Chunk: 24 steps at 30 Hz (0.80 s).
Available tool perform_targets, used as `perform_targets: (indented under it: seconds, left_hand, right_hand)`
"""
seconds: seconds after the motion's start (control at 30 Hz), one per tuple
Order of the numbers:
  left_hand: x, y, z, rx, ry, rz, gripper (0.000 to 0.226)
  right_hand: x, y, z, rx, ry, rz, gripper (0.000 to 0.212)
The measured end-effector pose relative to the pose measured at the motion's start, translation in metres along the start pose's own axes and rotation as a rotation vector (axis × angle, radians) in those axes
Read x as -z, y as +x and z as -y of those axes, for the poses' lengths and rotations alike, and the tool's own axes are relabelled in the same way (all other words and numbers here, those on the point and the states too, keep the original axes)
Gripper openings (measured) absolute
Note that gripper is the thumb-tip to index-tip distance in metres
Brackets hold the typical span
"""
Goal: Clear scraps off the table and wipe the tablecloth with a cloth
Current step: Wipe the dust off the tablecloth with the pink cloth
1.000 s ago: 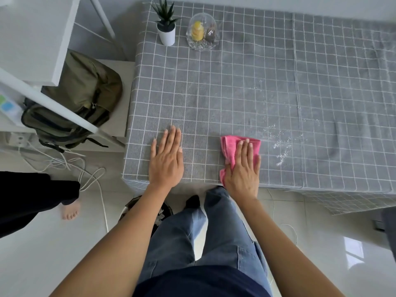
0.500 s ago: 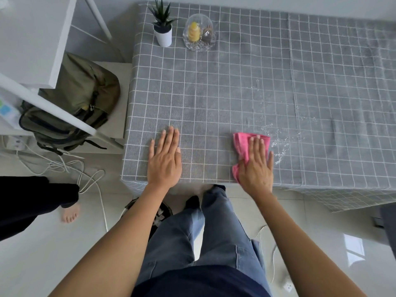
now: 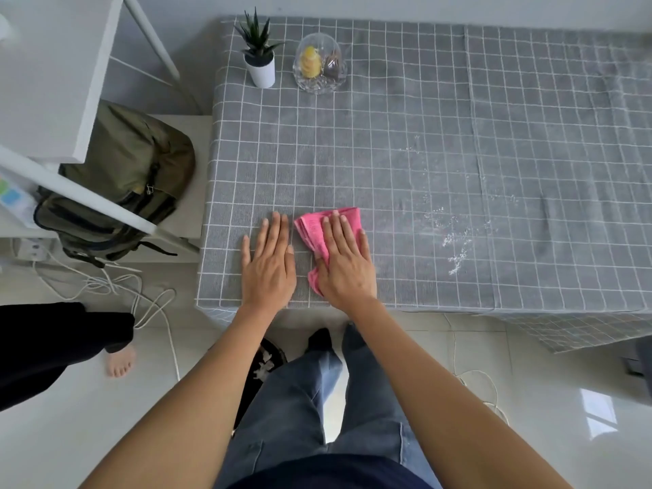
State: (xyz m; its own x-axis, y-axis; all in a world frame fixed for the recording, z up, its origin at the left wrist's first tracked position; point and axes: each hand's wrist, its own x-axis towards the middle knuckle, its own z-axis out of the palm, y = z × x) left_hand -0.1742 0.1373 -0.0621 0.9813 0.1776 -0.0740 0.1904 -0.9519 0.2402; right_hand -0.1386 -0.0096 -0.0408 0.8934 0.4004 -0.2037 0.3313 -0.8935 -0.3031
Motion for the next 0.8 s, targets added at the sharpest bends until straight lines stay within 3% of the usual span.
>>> perform_targets:
  seconds: [0.27,0.6,0.8]
  left_hand:
    - [0.000,0.057,-0.034,-0.033,-0.079,0.045,0.052]
    - [-0.016,0.072,-0.087,-0.085,-0.047,0.057,0.061]
    - [-0.018,0.068,-0.089,-0.079,-0.028,0.010,0.054]
  right_hand:
    - [0.023,0.005,-0.058,-0.125,-0.025,-0.028,0.073]
    - [0.030,0.002,-0.068,-0.071,0.107,-0.073,0.077]
    - [0.032,0.002,-0.092,-0.069,0.097,-0.058,0.070]
